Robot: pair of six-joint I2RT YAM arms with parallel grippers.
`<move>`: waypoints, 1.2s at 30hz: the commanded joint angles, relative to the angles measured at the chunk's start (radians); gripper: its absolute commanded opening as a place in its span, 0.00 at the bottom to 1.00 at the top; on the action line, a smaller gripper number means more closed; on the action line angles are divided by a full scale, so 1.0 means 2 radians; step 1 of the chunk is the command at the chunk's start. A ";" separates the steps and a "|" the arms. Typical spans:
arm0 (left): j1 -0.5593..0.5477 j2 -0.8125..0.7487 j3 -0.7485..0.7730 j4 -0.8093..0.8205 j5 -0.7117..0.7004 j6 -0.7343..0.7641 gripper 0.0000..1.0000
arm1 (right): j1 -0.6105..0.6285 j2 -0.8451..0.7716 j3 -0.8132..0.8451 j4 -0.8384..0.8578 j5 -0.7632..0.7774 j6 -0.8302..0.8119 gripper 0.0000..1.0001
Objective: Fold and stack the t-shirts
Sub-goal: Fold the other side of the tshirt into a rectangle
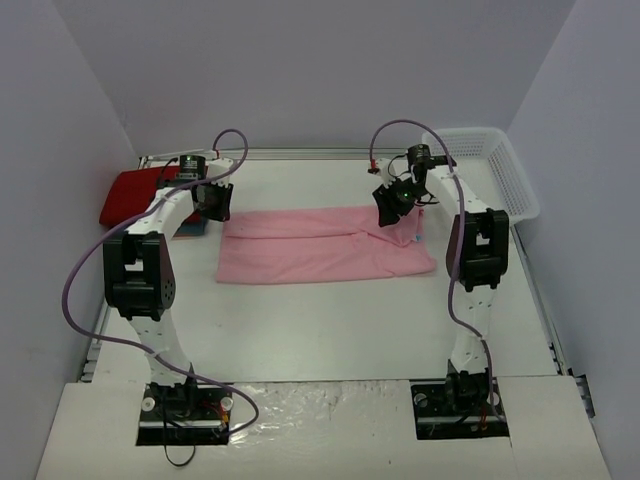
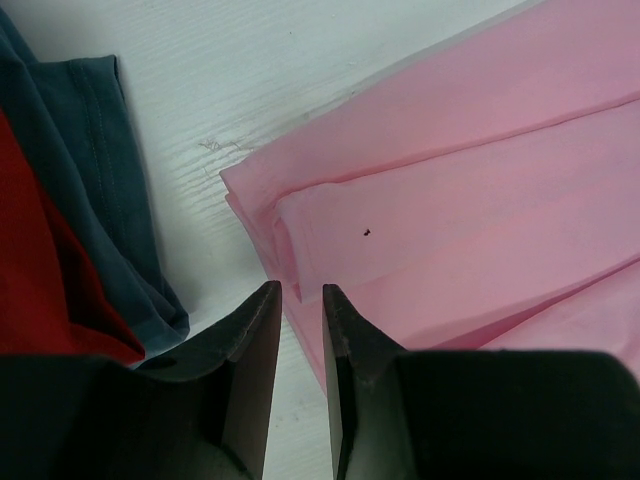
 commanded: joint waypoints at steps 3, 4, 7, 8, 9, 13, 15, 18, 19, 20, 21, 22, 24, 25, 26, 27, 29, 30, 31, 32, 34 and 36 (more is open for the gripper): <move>0.004 -0.027 -0.002 -0.001 -0.002 0.002 0.23 | 0.003 0.043 0.046 -0.026 -0.007 0.020 0.45; 0.005 -0.026 -0.002 -0.001 -0.002 0.002 0.23 | 0.003 0.046 0.053 -0.026 -0.007 0.020 0.45; 0.005 -0.023 -0.004 0.000 0.000 0.001 0.22 | 0.005 0.055 0.059 -0.026 -0.010 0.020 0.45; 0.006 -0.023 -0.004 0.000 0.001 0.001 0.23 | 0.006 0.057 0.062 -0.026 -0.010 0.020 0.45; 0.006 -0.023 -0.004 0.001 0.001 0.001 0.23 | 0.007 0.059 0.063 -0.026 -0.009 0.020 0.45; 0.008 -0.023 -0.006 0.003 0.002 0.001 0.23 | 0.012 0.064 0.063 -0.026 0.003 0.018 0.45; 0.008 -0.023 -0.008 0.004 0.002 0.000 0.23 | 0.012 0.066 0.062 -0.026 0.005 0.017 0.45; 0.009 -0.023 -0.009 0.006 0.003 0.001 0.23 | 0.012 0.071 0.061 -0.026 0.010 0.016 0.45; 0.009 -0.023 -0.010 0.005 0.004 0.001 0.23 | 0.012 0.073 0.061 -0.026 0.012 0.016 0.45; 0.009 -0.023 -0.009 0.006 0.004 0.000 0.23 | 0.012 0.074 0.061 -0.026 0.014 0.016 0.44; 0.010 -0.023 -0.009 0.006 0.004 0.000 0.23 | 0.012 0.075 0.060 -0.026 0.015 0.016 0.44; 0.010 -0.023 -0.010 0.006 0.004 0.001 0.23 | 0.012 0.077 0.059 -0.026 0.016 0.016 0.44; 0.011 -0.023 -0.011 0.006 0.005 0.001 0.23 | 0.012 0.079 0.059 -0.026 0.019 0.015 0.44; 0.011 -0.022 -0.011 0.007 0.005 0.000 0.23 | 0.012 0.081 0.058 -0.026 0.020 0.014 0.44; 0.011 -0.022 -0.011 0.008 0.005 0.000 0.23 | 0.012 0.082 0.057 -0.026 0.022 0.014 0.44; 0.011 -0.021 -0.012 0.008 0.005 0.001 0.23 | 0.012 0.084 0.056 -0.026 0.023 0.014 0.44; 0.011 -0.021 -0.013 0.009 0.007 0.001 0.23 | 0.012 0.088 0.054 -0.026 0.025 0.013 0.43; 0.011 -0.021 -0.013 0.009 0.007 0.001 0.23 | 0.012 0.091 0.054 -0.026 0.027 0.013 0.43; 0.011 -0.021 -0.013 0.009 0.007 0.002 0.23 | 0.012 0.093 0.054 -0.026 0.029 0.013 0.43; 0.011 -0.021 -0.013 0.009 0.007 0.002 0.23 | 0.012 0.094 0.054 -0.026 0.029 0.013 0.43; 0.011 -0.022 -0.014 0.009 0.009 0.001 0.22 | 0.012 0.097 0.054 -0.026 0.029 0.014 0.37; 0.011 -0.021 -0.015 0.009 0.009 0.002 0.23 | 0.012 0.097 0.053 -0.025 0.029 0.015 0.29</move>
